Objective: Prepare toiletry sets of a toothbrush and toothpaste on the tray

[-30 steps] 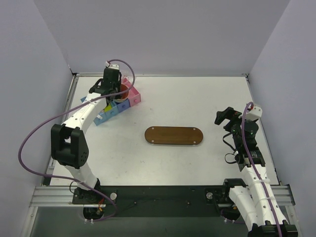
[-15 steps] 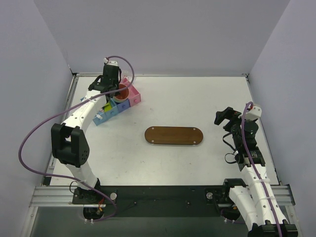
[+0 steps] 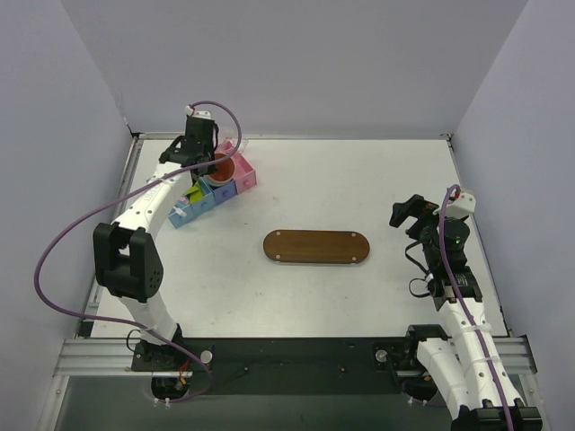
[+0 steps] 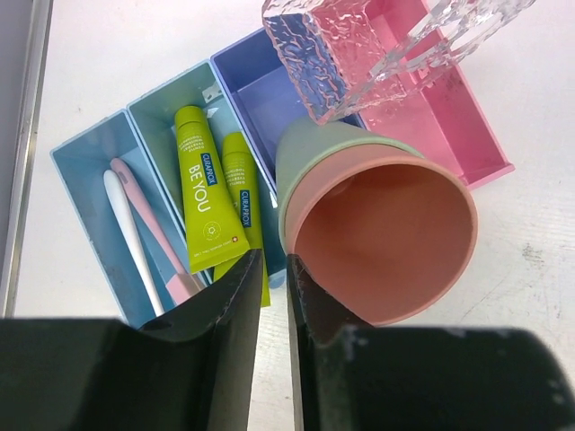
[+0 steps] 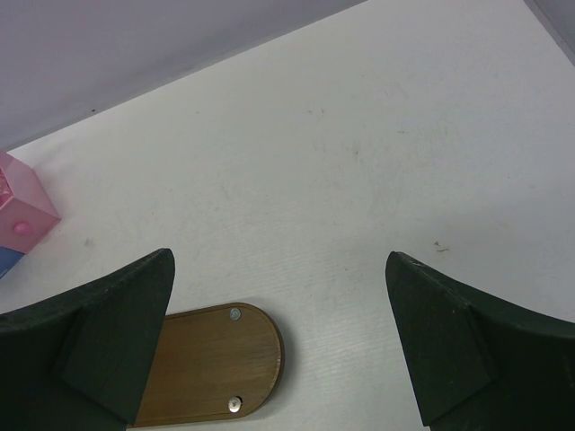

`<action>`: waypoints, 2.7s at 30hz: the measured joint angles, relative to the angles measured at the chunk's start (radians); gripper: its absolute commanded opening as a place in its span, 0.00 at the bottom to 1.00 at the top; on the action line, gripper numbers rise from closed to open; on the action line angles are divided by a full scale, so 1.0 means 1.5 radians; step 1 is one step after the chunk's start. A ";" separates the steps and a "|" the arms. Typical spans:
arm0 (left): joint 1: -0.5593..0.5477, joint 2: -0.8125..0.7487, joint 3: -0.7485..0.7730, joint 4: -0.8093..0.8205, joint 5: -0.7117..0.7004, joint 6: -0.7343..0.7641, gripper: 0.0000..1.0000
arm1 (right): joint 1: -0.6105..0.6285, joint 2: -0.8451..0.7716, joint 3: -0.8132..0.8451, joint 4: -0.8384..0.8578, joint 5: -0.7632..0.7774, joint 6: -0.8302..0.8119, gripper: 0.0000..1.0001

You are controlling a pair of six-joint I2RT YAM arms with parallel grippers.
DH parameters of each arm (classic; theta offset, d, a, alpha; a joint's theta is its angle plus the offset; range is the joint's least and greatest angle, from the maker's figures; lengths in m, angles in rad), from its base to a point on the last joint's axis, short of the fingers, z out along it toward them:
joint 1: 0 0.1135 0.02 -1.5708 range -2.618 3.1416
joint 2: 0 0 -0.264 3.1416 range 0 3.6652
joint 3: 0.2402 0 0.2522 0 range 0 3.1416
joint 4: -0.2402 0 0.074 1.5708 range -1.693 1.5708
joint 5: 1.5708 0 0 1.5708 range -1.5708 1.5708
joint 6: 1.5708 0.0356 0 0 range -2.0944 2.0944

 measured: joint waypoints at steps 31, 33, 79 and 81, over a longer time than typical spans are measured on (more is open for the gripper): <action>0.001 0.025 -0.024 0.013 0.033 -0.041 0.24 | 0.000 0.010 0.004 0.000 -0.017 0.002 0.97; 0.001 0.027 -0.019 0.010 0.028 -0.040 0.22 | 0.000 0.010 0.004 0.000 -0.017 0.002 0.97; 0.008 -0.045 0.111 -0.178 0.081 0.025 0.00 | 0.000 0.033 0.013 -0.013 -0.029 0.002 0.96; 0.007 -0.060 0.111 -0.183 0.081 0.027 0.00 | 0.000 0.034 0.014 -0.014 -0.029 0.002 0.96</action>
